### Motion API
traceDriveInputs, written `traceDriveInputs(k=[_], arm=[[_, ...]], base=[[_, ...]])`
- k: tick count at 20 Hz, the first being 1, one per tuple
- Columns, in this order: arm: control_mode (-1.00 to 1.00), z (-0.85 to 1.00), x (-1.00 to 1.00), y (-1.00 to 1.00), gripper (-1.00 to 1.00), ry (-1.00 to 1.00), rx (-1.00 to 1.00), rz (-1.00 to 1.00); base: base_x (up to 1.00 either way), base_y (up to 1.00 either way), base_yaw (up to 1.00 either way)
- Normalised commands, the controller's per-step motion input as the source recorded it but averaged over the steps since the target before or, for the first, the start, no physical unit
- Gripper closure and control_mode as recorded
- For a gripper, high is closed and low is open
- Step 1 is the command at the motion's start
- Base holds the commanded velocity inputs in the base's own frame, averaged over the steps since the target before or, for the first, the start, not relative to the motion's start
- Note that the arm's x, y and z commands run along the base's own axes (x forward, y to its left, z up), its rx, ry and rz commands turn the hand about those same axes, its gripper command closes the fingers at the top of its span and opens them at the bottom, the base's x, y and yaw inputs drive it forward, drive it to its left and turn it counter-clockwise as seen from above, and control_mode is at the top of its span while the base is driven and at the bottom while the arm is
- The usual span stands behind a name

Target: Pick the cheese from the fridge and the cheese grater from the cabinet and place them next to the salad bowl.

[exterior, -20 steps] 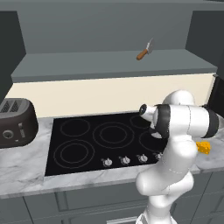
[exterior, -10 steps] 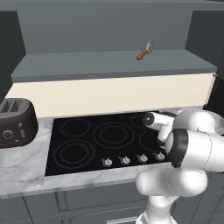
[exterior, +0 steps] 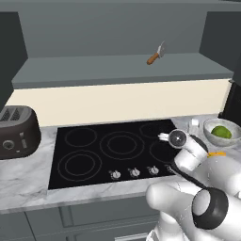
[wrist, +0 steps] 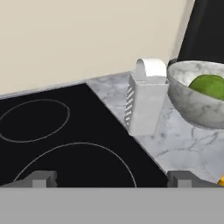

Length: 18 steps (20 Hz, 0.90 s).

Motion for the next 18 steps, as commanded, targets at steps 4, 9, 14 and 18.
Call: traceDriveInputs(k=[4, 9, 14, 18], arm=[[-1.00, 0.67, -0.13, 0.35, -1.00, 0.26, 0.00, 0.37], [-1.00, 0.64, -0.14, 0.34, -1.00, 0.29, 0.00, 0.34], [-1.00, 0.46, -0.37, 0.36, -1.00, 0.27, 0.00, 0.29], [-1.00, 0.33, -0.50, 0.32, -1.00, 0.24, 0.01, 0.21]], base=[[0.00, 0.00, 0.00], [0.00, 0.00, 0.00], [0.00, 0.00, 0.00], [0.00, 0.00, 0.00]])
